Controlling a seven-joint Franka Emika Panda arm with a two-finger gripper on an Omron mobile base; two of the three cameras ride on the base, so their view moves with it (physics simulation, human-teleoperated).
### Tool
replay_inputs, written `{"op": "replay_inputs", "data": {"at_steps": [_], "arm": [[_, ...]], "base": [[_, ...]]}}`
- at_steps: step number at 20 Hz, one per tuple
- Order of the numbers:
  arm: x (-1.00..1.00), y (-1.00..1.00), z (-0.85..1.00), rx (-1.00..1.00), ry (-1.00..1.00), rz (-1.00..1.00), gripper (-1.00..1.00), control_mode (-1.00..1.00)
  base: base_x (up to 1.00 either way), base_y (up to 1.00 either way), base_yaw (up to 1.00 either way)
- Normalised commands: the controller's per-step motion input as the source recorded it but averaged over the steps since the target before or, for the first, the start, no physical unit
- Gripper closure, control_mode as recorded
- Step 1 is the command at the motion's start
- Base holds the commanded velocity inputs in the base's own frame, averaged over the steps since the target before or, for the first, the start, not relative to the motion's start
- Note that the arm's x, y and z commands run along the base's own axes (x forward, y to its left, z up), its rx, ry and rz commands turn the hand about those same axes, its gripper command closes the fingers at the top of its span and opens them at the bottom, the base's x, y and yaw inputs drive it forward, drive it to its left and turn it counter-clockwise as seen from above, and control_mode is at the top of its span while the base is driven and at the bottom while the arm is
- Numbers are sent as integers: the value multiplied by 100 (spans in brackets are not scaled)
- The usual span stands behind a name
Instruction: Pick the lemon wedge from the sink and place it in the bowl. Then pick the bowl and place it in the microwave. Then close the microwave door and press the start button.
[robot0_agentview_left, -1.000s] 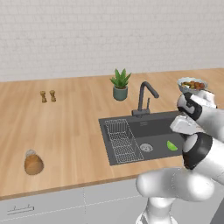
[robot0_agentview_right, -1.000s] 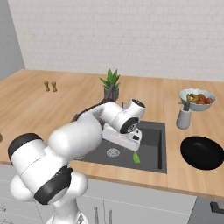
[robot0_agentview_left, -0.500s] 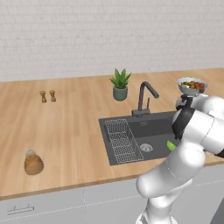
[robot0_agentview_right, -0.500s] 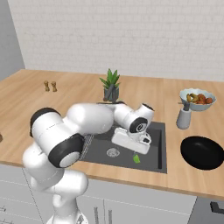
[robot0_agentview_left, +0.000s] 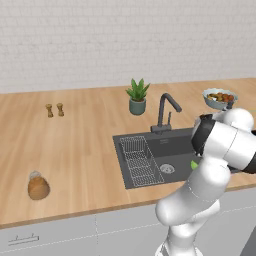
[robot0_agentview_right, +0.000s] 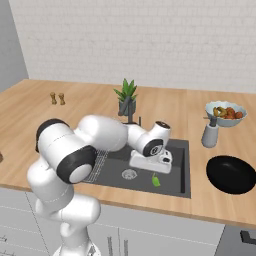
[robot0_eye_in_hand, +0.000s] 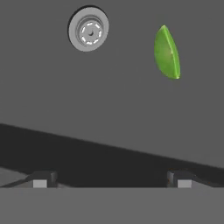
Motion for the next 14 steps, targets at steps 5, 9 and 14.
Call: {"op": "replay_inputs", "data": {"at_steps": [5,9,14], "arm": [[8,0,-46,-4,-8,0,-100,-100],[0,0,-23,0,-5,0,-100,-100],[20,-17,-2,0,0,1,-100,-100]], "base": [[0,0,0],[0,0,0],[0,0,0]]}}
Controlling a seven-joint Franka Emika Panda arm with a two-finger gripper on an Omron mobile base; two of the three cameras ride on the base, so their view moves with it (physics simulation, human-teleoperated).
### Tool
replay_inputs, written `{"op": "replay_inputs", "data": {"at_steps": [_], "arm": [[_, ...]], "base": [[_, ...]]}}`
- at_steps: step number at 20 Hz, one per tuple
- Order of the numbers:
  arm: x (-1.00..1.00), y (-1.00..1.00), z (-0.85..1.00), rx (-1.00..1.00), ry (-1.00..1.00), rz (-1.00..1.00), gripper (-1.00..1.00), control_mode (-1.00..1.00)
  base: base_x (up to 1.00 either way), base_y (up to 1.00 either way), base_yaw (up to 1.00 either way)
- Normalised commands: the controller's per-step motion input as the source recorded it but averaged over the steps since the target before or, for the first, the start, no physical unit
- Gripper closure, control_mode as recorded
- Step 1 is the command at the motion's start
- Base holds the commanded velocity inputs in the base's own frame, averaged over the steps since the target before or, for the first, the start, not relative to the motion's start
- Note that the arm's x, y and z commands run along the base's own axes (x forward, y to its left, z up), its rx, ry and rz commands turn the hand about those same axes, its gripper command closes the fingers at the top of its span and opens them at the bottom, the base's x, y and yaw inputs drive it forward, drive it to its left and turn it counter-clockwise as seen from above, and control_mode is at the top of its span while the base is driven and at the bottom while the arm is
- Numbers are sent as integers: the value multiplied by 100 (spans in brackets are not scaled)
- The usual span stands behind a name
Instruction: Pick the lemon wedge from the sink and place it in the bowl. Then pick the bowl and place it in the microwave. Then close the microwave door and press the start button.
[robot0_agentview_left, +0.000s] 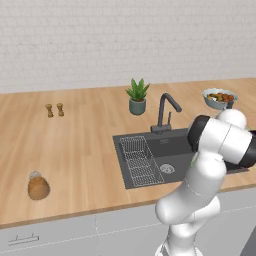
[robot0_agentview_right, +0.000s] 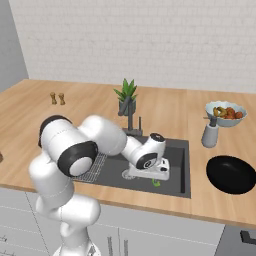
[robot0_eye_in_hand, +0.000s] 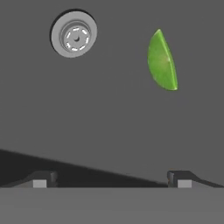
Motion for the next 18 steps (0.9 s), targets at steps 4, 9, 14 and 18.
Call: {"op": "replay_inputs", "data": {"at_steps": [4,9,14,18], "arm": [[28,-23,-1,0,0,1,-100,-100],[30,-11,-12,0,0,2,-100,-100],[31,0,-25,0,0,1,-100,-100],[35,-1,-20,2,0,0,-100,-100]], "base": [[0,0,0],[0,0,0],[0,0,0],[0,0,0]]}}
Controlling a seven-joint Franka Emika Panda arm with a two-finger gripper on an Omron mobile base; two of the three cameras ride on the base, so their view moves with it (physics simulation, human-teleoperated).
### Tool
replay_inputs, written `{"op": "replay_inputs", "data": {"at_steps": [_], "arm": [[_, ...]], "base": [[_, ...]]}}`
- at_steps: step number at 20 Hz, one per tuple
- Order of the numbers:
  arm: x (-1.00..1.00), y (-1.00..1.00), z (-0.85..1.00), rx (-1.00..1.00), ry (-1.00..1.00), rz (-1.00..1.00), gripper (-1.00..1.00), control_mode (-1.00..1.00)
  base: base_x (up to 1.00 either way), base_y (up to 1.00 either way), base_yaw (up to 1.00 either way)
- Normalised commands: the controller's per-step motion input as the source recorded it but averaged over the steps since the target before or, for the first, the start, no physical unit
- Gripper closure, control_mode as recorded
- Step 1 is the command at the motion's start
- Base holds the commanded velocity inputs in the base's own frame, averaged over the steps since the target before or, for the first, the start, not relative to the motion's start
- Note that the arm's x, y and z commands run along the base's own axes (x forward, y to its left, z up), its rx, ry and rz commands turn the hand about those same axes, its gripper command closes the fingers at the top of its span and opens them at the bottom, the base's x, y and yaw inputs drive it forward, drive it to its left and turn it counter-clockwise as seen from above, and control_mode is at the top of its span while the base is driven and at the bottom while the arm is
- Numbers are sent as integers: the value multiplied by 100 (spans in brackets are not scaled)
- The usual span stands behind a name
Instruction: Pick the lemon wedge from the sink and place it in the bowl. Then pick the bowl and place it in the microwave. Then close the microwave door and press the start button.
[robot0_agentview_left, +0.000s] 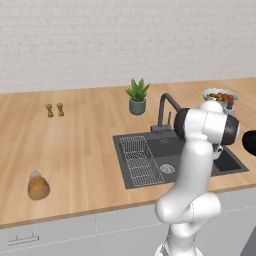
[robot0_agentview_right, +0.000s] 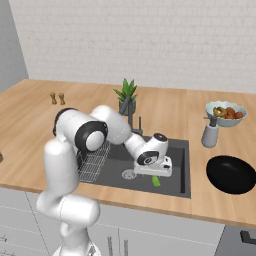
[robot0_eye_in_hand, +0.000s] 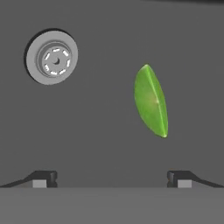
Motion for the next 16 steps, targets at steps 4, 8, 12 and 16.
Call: {"op": "replay_inputs", "data": {"at_steps": [4,8,12,16], "arm": [[22,0,-28,0,0,0,-100,-100],[20,0,-32,0,0,1,-100,-100],[18,-10,-24,0,-2,2,-100,-100],[17,-23,-12,0,-3,3,-100,-100]], "base": [[0,0,0],[0,0,0],[0,0,0],[0,0,0]]}}
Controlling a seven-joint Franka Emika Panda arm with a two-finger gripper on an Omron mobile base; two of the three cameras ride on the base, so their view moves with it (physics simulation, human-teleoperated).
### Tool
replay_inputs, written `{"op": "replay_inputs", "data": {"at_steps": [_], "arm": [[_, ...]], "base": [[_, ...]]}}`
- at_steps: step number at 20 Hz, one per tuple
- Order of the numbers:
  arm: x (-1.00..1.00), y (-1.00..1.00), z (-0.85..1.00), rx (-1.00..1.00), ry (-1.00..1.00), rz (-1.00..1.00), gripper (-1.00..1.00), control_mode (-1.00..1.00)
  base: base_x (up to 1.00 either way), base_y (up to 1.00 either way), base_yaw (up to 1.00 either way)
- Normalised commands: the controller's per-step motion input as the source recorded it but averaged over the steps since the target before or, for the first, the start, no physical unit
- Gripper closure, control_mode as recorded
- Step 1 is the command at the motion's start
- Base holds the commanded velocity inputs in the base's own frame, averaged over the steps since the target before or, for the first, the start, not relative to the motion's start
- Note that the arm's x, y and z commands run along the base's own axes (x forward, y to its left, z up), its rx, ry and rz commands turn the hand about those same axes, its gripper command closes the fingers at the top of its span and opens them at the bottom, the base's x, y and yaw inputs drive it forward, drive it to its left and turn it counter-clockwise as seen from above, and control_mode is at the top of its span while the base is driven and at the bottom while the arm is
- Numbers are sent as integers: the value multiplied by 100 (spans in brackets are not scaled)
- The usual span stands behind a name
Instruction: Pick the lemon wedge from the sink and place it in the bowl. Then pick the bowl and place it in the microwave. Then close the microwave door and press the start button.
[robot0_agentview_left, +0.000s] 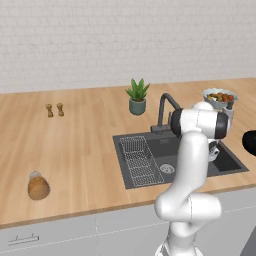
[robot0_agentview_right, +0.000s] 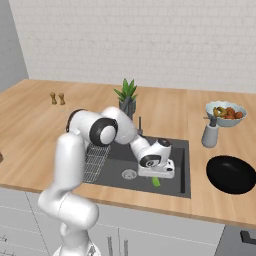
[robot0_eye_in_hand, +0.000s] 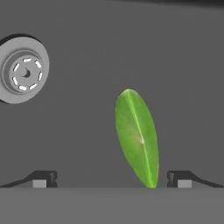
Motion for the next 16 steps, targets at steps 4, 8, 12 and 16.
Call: {"op": "replay_inputs", "data": {"at_steps": [4,8,12,16], "arm": [[21,-14,-15,0,0,3,-100,-100],[16,-4,-26,0,0,3,-100,-100],[18,-6,-22,0,0,3,-100,-100],[6,-9,-17,1,0,4,-100,-100]], "base": [[0,0,0],[0,0,0],[0,0,0],[0,0,0]]}}
